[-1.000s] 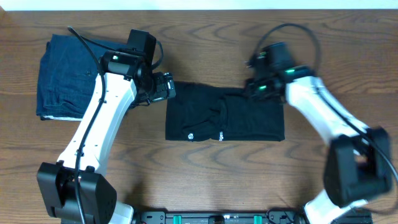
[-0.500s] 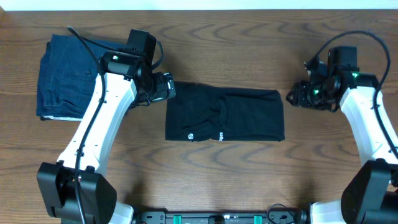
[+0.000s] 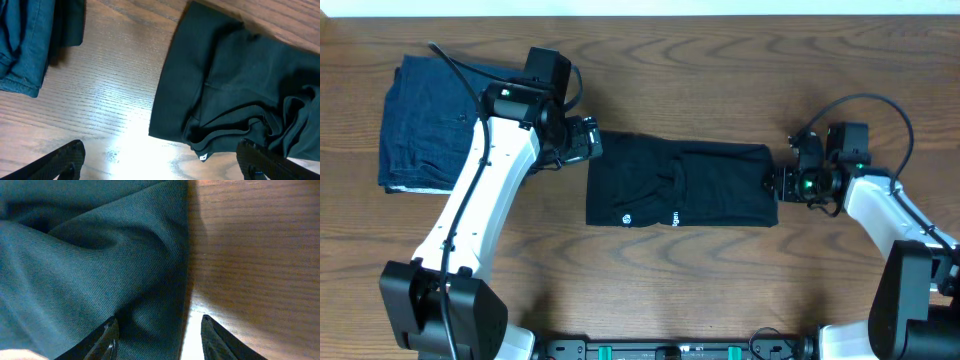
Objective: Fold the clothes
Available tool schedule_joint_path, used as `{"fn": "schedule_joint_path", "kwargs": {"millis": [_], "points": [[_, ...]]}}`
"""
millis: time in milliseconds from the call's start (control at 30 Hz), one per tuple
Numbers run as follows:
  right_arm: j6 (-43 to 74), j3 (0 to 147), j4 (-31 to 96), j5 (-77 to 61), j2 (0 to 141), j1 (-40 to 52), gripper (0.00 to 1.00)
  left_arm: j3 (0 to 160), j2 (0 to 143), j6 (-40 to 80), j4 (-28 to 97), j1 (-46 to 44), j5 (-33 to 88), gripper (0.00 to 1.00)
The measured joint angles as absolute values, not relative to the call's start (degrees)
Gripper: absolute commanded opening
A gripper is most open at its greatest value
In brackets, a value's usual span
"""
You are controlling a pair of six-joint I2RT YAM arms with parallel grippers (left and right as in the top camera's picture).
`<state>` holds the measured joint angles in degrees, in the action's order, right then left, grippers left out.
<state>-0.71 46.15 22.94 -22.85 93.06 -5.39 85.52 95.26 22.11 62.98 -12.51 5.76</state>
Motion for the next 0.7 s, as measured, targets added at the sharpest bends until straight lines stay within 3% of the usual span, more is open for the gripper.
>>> {"fn": "schedule_joint_path", "kwargs": {"millis": [167, 300, 333, 700], "points": [[-0.8, 43.0, 18.9, -24.1, 93.1, -5.4, 0.41, 85.5, 95.3, 22.1, 63.0, -12.5, 5.8, 0.98], [-1.0, 42.6, 18.4, -25.0, 93.1, -5.3, 0.06, 85.5, 95.3, 22.1, 63.0, -12.5, 5.8, 0.98], [-1.1, 42.6, 18.2, -25.1, 93.1, -5.3, 0.01, 85.5, 95.3, 22.1, 63.0, -12.5, 5.8, 0.98], [-0.8, 48.0, 24.4, -26.1, 93.1, -8.9, 0.01, 85.5, 95.3, 22.1, 63.0, -12.5, 5.8, 0.98]]}}
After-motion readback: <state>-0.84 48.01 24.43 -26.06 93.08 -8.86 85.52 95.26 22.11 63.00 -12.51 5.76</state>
